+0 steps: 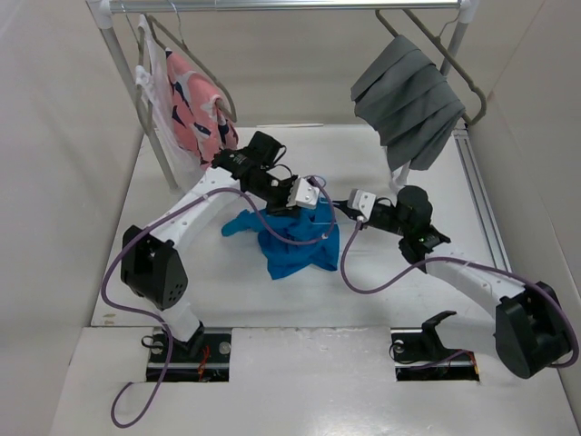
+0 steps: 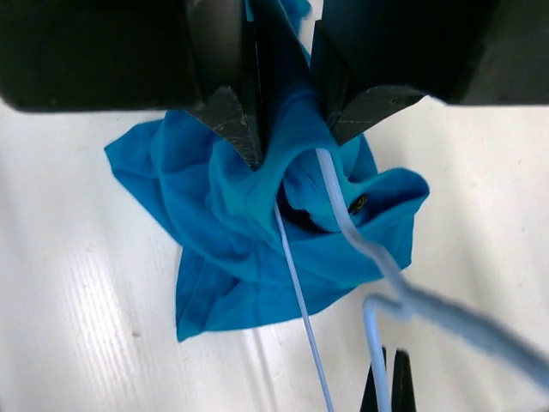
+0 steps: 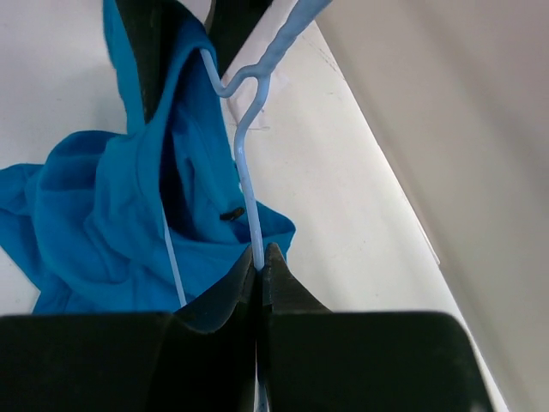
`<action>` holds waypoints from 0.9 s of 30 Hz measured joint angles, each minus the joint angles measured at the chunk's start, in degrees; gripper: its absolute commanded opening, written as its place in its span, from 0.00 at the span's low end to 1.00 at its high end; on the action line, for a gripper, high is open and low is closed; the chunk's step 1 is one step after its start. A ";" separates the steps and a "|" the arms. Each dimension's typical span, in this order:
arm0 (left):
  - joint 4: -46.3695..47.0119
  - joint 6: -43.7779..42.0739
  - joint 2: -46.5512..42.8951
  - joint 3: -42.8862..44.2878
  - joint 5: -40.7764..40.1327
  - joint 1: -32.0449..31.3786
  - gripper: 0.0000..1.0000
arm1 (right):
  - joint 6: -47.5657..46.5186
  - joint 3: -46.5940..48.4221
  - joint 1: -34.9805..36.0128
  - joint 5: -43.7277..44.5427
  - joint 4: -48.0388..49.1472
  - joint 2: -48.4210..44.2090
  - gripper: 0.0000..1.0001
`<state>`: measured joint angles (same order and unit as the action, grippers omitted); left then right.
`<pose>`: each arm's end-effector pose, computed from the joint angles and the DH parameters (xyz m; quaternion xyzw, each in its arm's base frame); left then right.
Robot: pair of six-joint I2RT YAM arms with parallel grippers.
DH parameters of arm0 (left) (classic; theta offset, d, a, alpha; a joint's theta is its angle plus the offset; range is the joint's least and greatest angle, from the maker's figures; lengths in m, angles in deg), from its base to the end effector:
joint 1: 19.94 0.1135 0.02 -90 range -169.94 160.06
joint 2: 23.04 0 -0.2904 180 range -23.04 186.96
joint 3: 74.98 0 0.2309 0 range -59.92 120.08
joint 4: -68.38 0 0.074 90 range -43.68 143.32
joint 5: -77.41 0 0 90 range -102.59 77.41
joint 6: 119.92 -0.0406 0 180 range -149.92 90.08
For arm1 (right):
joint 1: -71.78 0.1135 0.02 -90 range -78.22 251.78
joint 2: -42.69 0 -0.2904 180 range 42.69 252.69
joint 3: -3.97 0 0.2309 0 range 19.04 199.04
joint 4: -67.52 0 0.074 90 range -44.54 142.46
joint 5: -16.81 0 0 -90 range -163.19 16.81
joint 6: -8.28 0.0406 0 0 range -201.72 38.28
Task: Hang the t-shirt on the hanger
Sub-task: Place tshirt on hanger
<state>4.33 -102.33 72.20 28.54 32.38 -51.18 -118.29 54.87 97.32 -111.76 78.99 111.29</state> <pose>0.2697 -0.1971 0.3510 0.7638 0.4573 -0.2466 0.3831 0.2048 0.1259 0.3022 -0.5514 0.4882 0.1842 0.6509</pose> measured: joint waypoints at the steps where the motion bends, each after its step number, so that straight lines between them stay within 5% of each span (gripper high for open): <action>1: 0.22 0.55 0.13 0.00 0.02 -0.57 0.19 | 0.00 0.00 0.07 -0.02 -0.24 -0.39 0.00; 4: 1.66 2.69 0.22 0.00 -0.48 -1.29 0.02 | 0.00 0.00 0.09 -0.20 -0.92 -1.42 0.00; 9: 4.24 4.11 0.22 0.04 -1.27 -1.14 0.00 | 0.63 -0.07 0.42 0.20 -1.95 -2.80 0.06; 10: 4.20 4.09 0.17 0.04 -1.33 -1.16 0.00 | 0.76 -0.13 0.42 0.22 -2.23 -3.02 0.16; 11: 4.15 3.67 0.15 0.00 -1.60 -1.16 0.00 | 0.94 -0.15 0.42 0.17 -2.73 -3.17 0.38; 14: 4.61 1.16 -1.84 -3.48 -3.74 -1.16 0.00 | 0.85 0.50 0.42 -0.87 -4.83 -3.32 0.66; 15: 4.72 0.07 -3.15 -5.57 -4.61 -1.16 0.00 | 0.35 1.25 0.39 -1.40 -6.73 -3.37 0.86; 17: 5.46 -2.12 -6.49 -10.58 -7.30 -1.14 0.00 | -0.33 2.95 0.15 -2.60 -10.51 -3.69 1.00; 27: 6.21 -10.60 -14.16 -21.81 -15.30 -1.16 0.00 | 1.36 17.25 -1.07 0.92 -19.61 -7.80 1.00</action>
<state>10.53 -112.93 58.04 6.73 17.08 -52.34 -116.94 72.12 96.25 -110.84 59.38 103.49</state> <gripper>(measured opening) 0.036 0.995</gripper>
